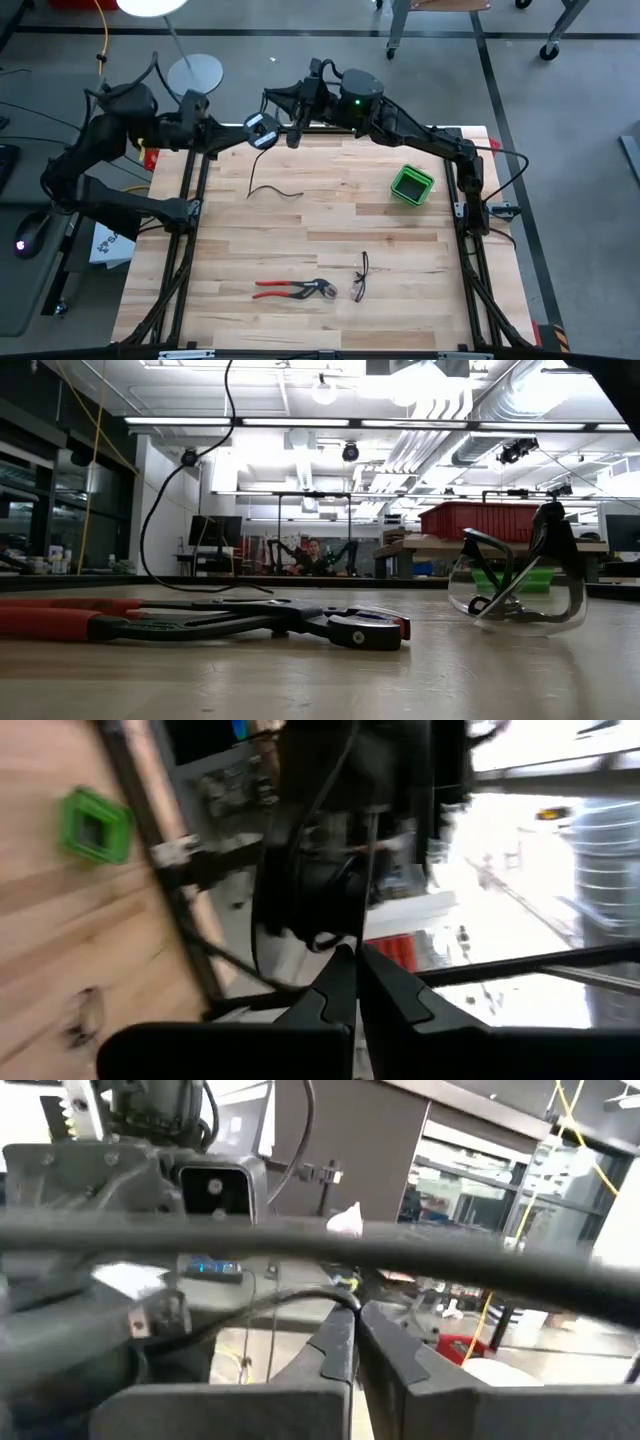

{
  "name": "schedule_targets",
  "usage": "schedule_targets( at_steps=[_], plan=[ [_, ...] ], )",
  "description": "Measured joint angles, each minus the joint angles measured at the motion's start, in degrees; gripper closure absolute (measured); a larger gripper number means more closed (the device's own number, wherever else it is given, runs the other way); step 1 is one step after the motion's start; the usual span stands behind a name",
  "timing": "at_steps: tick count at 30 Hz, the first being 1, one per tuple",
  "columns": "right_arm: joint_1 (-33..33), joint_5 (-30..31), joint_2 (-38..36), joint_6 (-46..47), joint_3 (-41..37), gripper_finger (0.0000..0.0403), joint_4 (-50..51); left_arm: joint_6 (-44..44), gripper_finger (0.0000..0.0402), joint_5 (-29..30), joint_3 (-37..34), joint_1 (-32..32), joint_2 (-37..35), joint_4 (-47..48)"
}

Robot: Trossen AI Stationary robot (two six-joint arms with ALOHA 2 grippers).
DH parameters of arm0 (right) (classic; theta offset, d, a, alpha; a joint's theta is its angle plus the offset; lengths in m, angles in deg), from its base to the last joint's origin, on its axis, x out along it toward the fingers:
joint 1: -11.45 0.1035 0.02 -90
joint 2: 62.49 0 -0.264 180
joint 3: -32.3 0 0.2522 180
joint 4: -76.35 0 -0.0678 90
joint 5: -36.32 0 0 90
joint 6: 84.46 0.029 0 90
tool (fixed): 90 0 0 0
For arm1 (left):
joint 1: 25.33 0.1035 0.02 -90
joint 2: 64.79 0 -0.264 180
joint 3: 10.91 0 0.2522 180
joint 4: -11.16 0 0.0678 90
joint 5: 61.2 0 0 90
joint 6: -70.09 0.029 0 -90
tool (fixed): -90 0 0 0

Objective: Coil cords
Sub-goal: Coil the black wire onto the black spool

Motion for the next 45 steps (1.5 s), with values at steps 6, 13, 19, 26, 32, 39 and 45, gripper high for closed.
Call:
schedule_targets(
  at_steps=[6,13,19,26,32,39,45],
  plan=[
    [-0.29,-0.1,0.0,-1.25,0.0,0.0403,3.06,5.11,0.0402,0.47,0.03,1.29,0.04,5.77],
    [-0.42,0.44,-0.07,-1.21,0.02,0.0403,5.44,17.78,0.0402,6.42,0.01,3.4,-0.16,8.59],
    [-0.55,0.52,-0.17,-0.82,0.09,0.0403,5.63,33.46,0.0401,14.6,0.01,3.91,-0.19,8.25],
    [-0.82,0.87,-0.17,0.83,0.09,0.0403,6.65,43.1,0.0401,16.17,0.01,3.87,-0.42,3.07],
    [-1.51,0.45,-0.18,3.75,0.09,0.0403,7.18,44.77,0.0402,11.25,0.07,3.87,-1.08,-0.71],
    [-1.49,0.18,-0.39,7.31,0.09,0.0403,7.23,53.66,0.0402,15.44,0.07,3.91,-1.73,-1.53],
    [-1.77,-0.57,-0.65,9.93,0.09,0.0372,9.29,66.0,0.0401,18.13,0.07,3.89,-1.51,-3.52]
  ],
)
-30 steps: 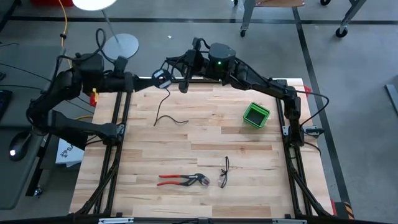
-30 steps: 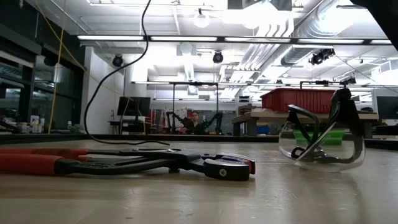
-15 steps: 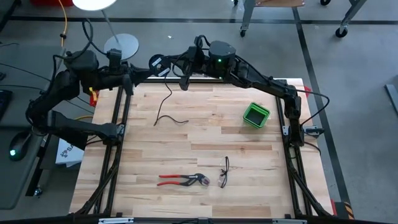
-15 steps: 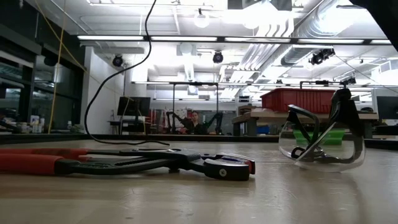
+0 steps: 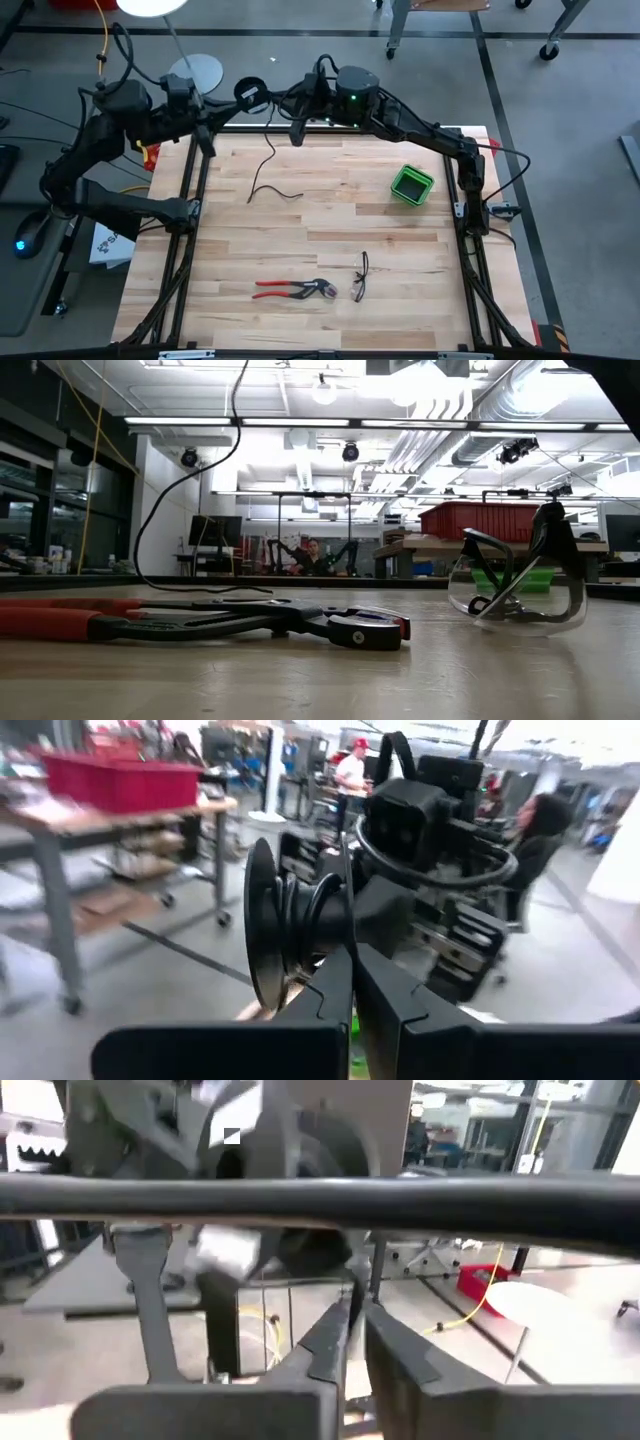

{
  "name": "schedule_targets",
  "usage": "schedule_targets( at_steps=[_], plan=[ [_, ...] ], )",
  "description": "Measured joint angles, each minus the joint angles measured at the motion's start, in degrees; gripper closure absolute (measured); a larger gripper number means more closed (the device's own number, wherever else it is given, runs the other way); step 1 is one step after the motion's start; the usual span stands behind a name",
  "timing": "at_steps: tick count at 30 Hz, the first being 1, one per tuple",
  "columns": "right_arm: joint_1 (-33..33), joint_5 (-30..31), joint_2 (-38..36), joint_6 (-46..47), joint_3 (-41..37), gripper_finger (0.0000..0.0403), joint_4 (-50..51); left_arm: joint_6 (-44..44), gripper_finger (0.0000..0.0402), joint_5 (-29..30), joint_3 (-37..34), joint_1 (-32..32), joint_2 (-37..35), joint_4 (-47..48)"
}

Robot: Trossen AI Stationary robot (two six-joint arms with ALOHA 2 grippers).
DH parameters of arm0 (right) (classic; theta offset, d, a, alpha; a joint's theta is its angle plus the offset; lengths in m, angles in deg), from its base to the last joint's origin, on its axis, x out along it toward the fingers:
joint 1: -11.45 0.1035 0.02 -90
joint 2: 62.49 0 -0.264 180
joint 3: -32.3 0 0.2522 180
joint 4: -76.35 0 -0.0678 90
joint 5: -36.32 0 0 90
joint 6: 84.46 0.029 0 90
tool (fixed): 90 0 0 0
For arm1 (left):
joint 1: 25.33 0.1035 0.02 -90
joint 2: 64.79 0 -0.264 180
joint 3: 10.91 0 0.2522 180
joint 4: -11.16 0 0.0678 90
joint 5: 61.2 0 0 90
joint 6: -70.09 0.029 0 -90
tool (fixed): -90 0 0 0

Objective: Coil cords
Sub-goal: Coil the black wire onto the black spool

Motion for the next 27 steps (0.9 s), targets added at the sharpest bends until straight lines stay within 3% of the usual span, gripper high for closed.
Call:
schedule_targets(
  at_steps=[7,11,17,27],
  plan=[
    [-1.34,-1.57,-1.58,3.53,0.0,0.0282,4.45,9.55,0.0401,1.09,0.09,0.02,0.71,-3.95],
    [-1.98,-2.07,-2.53,3.92,0.0,0.0252,7.06,15.03,0.0401,0.0,0.09,0.02,1.64,-3.55],
    [-2.36,-9.24,-5.13,1.11,-0.02,0.0245,13.7,20.45,0.0401,-2.96,0.04,0.0,2.9,-2.83],
    [-2.36,-9.59,-11.66,-2.0,-0.02,0.0245,22.79,20.71,0.0402,-5.67,0.04,0.02,5.47,-6.93]
  ],
)
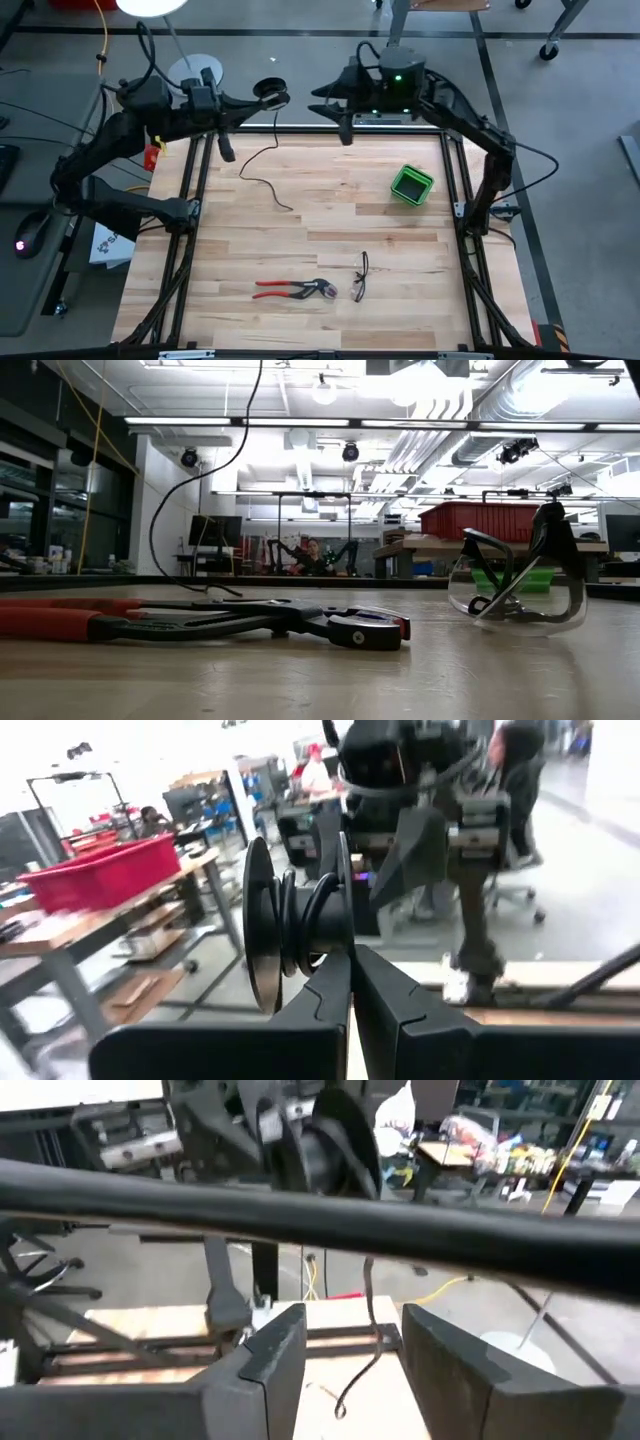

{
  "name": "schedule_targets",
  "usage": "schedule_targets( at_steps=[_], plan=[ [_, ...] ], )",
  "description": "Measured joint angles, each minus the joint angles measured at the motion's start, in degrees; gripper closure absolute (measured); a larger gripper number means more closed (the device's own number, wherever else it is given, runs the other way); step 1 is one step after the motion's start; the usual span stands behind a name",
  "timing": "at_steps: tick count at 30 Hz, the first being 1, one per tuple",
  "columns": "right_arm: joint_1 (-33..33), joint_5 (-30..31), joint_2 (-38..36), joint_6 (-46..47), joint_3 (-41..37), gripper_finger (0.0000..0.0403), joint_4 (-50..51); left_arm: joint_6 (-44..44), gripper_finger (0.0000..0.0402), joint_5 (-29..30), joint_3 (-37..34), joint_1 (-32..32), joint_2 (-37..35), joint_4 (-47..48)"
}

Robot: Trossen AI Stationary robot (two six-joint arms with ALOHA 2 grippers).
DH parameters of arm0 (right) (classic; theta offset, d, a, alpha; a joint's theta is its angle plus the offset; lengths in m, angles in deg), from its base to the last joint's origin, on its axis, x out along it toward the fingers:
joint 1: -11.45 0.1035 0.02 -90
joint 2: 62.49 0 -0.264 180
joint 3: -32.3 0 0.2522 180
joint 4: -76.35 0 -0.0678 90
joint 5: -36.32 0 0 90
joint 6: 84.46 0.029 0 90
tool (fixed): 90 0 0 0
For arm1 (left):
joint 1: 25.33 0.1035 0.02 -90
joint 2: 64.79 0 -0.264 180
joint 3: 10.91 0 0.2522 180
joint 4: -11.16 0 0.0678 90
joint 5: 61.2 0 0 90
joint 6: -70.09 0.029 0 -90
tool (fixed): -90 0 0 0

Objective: Coil cords
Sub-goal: Coil the black wire onto the black spool

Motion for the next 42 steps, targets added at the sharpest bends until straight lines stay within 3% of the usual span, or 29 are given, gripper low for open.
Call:
schedule_targets(
  at_steps=[6,14,17,31,42],
  plan=[
    [0.54,-0.02,-0.33,-0.33,-0.07,0.0245,5.95,-8.61,0.0402,-7.14,0.0,0.0,3.42,-10.77],
    [0.04,-2.29,-0.34,-2.71,-0.07,0.0245,4.85,-20.51,0.0402,-16.09,0.0,0.0,5.42,-21.1],
    [-0.09,-6.49,-0.34,-1.53,-0.07,0.0245,2.87,-21.04,0.0402,-16.07,0.0,0.0,5.34,-23.04],
    [-0.82,-5.33,-0.34,-5.28,-0.07,0.0245,7.87,-19.77,0.0402,-12.04,0.0,0.0,5.44,-27.4],
    [-2.69,-5.79,0.11,-4.09,-0.07,0.0245,2.17,-19.01,0.0402,-9.17,0.0,-0.02,5.87,-27.68]
  ],
)
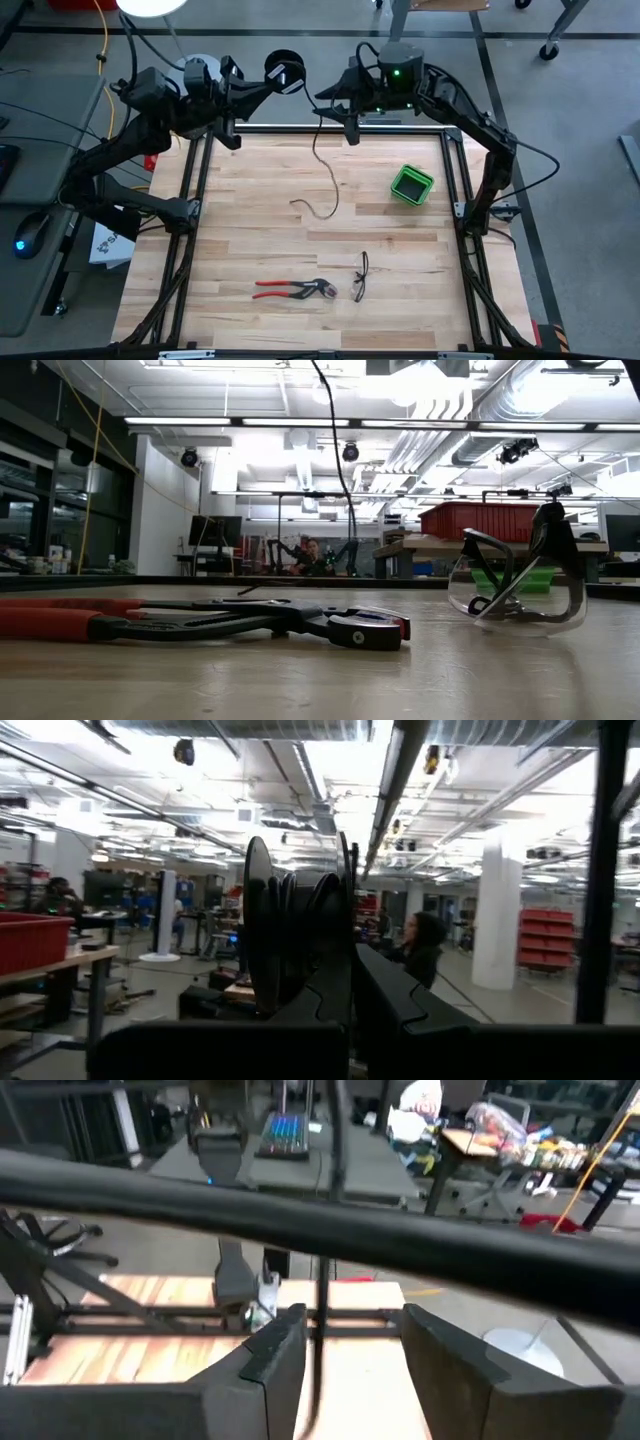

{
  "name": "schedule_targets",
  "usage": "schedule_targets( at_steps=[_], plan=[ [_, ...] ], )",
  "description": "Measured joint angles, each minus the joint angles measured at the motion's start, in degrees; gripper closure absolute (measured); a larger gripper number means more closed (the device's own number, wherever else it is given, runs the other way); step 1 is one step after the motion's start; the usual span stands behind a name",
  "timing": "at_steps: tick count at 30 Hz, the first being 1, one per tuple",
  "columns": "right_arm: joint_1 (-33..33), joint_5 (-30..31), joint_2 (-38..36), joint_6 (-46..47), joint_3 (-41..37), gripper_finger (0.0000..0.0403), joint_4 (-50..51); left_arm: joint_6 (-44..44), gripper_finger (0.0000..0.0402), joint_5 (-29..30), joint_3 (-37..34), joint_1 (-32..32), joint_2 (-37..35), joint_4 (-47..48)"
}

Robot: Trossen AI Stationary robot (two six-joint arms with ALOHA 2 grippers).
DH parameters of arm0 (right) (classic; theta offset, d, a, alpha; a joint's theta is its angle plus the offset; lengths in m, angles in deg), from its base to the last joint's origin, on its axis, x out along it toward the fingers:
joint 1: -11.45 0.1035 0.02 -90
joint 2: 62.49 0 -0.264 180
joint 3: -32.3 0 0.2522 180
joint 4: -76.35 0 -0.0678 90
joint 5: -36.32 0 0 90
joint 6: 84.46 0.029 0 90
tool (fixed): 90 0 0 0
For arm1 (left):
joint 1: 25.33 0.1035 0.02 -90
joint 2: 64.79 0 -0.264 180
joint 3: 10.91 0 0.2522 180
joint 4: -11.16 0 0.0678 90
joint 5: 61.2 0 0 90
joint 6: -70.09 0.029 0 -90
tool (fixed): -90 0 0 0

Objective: Coil cords
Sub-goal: Coil the black wire onto the black spool

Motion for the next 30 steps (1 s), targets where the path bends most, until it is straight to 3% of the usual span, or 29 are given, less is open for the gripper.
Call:
schedule_targets(
  at_steps=[12,26,30],
  plan=[
    [-0.33,1.23,1.01,2.89,0.02,0.029,-4.22,1.22,0.0402,1.06,0.0,0.02,0.07,-3.01],
    [-0.11,1.4,1.06,4.35,0.04,0.0303,-6.81,0.68,0.0402,2.7,0.0,0.02,0.07,-2.78],
    [0.48,2.96,1.06,4.13,0.04,0.0349,-6.52,0.64,0.0402,3.29,0.0,0.0,0.07,-2.84]
  ],
)
